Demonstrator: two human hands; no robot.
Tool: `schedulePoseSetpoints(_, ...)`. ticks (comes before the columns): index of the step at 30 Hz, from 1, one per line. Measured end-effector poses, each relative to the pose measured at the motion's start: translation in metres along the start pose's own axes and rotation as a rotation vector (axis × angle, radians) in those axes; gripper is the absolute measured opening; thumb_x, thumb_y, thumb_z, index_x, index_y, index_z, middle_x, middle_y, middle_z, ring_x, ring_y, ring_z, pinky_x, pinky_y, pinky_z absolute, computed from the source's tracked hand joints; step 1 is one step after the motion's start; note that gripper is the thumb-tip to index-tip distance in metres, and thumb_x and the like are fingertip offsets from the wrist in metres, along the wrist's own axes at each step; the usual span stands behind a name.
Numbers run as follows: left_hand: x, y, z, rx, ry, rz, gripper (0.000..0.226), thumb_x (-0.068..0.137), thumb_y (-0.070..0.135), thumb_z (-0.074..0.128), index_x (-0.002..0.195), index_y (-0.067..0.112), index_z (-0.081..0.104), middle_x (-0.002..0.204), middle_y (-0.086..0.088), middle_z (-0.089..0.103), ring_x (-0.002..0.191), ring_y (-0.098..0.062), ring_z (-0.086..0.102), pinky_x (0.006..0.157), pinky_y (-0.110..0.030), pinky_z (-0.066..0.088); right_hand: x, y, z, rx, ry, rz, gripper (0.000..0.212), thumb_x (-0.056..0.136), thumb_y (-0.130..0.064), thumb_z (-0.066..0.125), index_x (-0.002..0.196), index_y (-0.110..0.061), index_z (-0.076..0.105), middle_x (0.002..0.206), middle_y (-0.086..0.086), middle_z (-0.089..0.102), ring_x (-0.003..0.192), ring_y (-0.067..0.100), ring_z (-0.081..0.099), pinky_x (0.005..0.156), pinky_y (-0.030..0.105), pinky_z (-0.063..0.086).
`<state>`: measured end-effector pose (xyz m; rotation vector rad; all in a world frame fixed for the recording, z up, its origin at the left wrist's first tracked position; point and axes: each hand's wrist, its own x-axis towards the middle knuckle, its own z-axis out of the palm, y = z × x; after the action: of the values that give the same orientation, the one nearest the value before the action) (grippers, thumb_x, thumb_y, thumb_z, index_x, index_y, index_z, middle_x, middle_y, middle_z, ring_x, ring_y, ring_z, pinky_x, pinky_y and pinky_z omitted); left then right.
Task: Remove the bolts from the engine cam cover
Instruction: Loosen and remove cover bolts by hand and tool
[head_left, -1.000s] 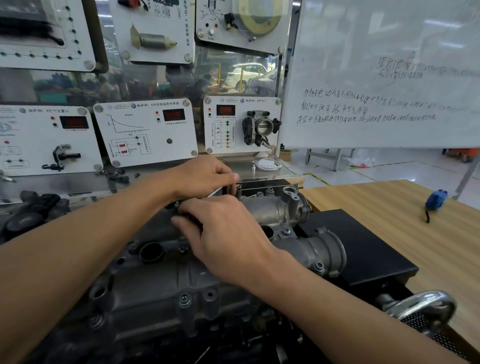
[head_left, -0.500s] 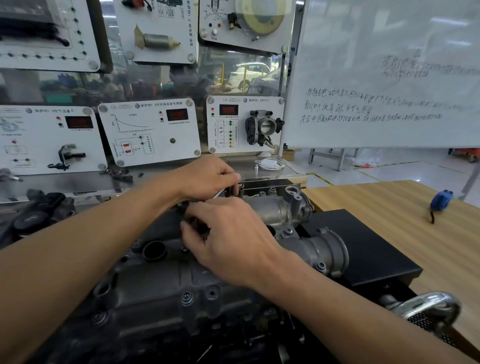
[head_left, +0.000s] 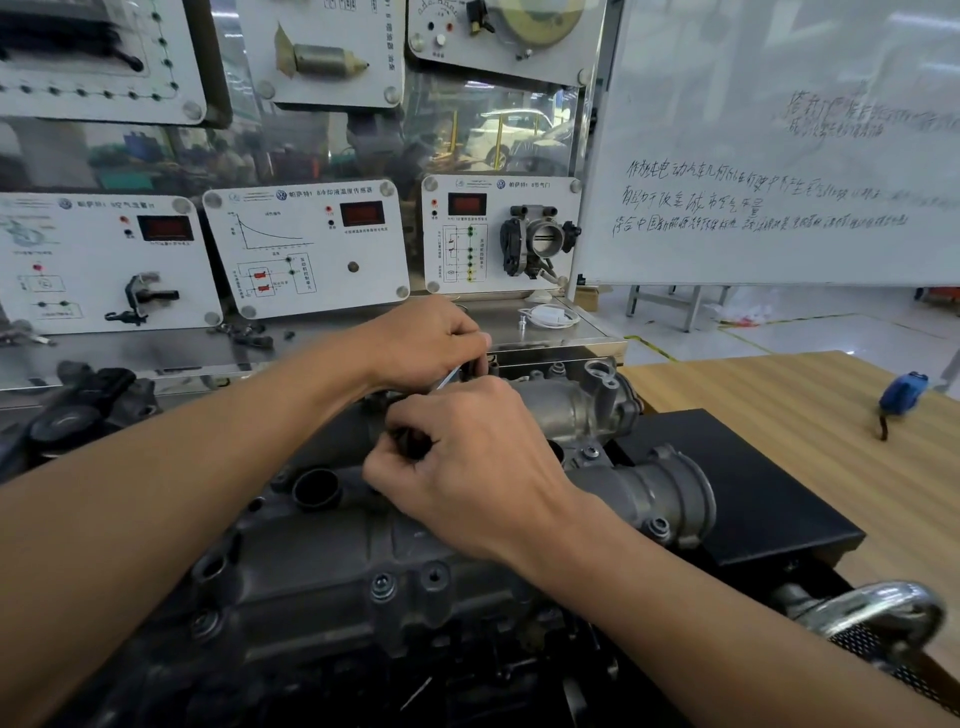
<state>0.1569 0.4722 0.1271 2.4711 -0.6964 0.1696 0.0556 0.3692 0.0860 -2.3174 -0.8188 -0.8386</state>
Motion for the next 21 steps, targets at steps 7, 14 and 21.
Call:
schedulePoseSetpoints(7, -0.002, 0.002, 0.001, 0.012, 0.008, -0.010, 0.036, 0.098, 0.029, 0.052, 0.072, 0.021, 0.076, 0.065, 0.012, 0.068, 0.061, 0.003, 0.057, 0.060, -0.013, 0.041, -0.002, -0.001, -0.001, -0.022, 0.000, 0.014, 0.028, 0.075, -0.025, 0.063, 0.051, -0.015, 0.052, 0.046, 0.001, 0.040, 0.049, 0.027, 0.043, 0.049, 0.037, 0.042)
schedulePoseSetpoints(14, -0.006, 0.004, 0.004, -0.012, 0.028, -0.012, 0.035, 0.096, 0.027, 0.054, 0.069, 0.020, 0.076, 0.063, 0.011, 0.069, 0.058, -0.003, 0.056, 0.058, -0.015, 0.043, -0.007, -0.004, -0.003, -0.037, 0.003, 0.032, 0.026, 0.073, -0.026, 0.063, 0.052, -0.014, 0.054, 0.045, 0.003, 0.045, 0.048, 0.028, 0.045, 0.050, 0.038, 0.044)
schedulePoseSetpoints(21, -0.007, 0.005, 0.004, 0.011, 0.030, -0.018, 0.036, 0.095, 0.029, 0.053, 0.068, 0.022, 0.075, 0.065, -0.005, 0.070, 0.058, -0.015, 0.057, 0.057, -0.024, 0.044, -0.009, -0.005, -0.004, -0.034, 0.012, 0.039, 0.029, 0.072, -0.026, 0.062, 0.049, -0.015, 0.048, 0.043, 0.003, 0.043, 0.045, 0.025, 0.044, 0.048, 0.036, 0.043)
